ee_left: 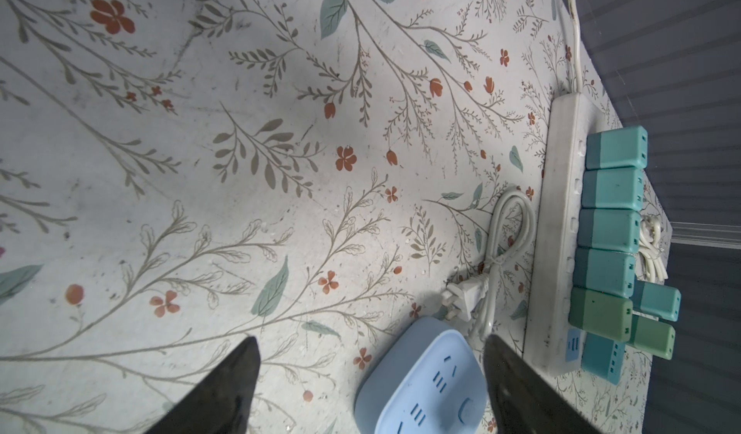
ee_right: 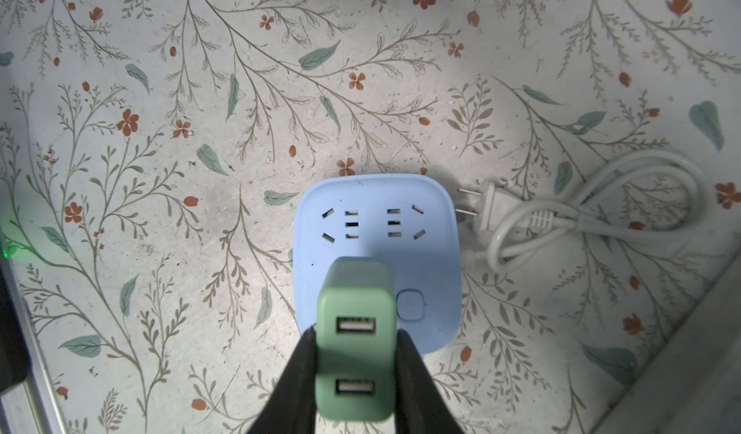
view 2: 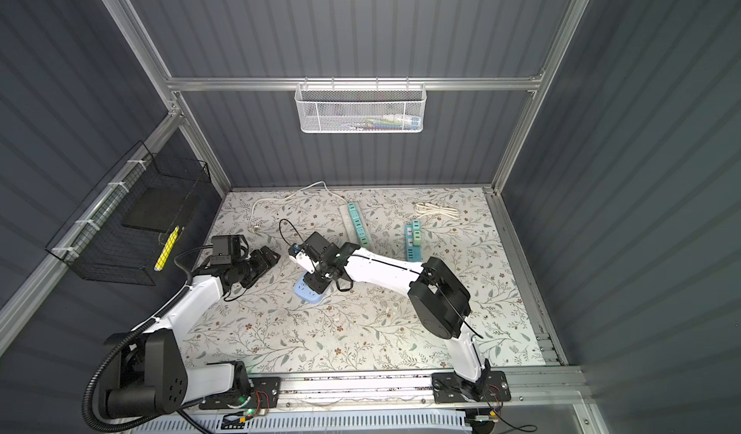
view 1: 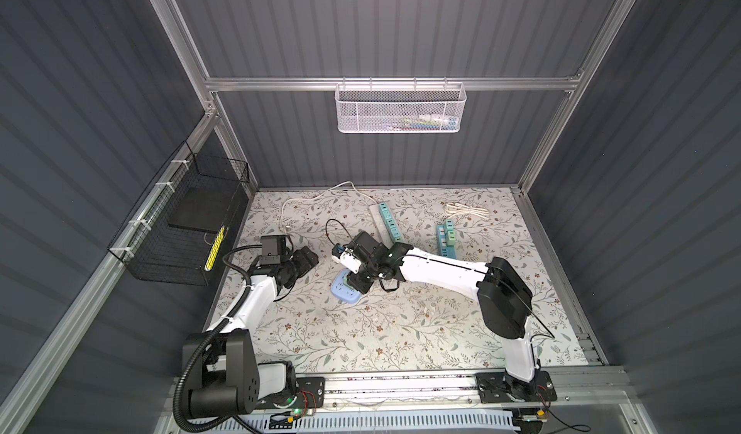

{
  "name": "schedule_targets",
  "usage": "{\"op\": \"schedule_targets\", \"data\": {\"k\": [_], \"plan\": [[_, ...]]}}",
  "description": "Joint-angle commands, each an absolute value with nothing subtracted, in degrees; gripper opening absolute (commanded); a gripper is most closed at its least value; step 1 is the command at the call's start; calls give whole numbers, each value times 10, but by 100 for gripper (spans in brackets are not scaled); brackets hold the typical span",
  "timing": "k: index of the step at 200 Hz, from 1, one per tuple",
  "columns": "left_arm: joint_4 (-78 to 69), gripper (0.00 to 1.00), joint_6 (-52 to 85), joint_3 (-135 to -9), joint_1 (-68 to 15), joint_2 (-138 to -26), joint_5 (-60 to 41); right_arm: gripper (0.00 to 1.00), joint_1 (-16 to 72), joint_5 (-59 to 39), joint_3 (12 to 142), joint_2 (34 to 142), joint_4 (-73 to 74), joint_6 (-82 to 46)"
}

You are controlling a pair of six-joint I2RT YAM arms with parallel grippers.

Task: Insert the plug
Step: 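Carry the adapter over the blue cube with the right gripper while the left withdraws, then align the held adapter above the blue cube's socket with the right gripper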

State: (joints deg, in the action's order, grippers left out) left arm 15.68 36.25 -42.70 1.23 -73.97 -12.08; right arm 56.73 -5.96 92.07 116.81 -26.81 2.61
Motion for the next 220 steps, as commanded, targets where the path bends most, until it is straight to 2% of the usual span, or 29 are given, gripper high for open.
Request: {"op": "schedule_targets", "data": {"k": [1,97,220], "plan": [[163,87,352,-443,18,-746,-131,17,568,-56,929,1172,-285,36],[148,87,354,-444,21,-765,-149,17,568,-59,917,1140,-283,21],[140,87,358,-443,24,-775,-168,17,569,-44,898,1163,-278,16]]}}
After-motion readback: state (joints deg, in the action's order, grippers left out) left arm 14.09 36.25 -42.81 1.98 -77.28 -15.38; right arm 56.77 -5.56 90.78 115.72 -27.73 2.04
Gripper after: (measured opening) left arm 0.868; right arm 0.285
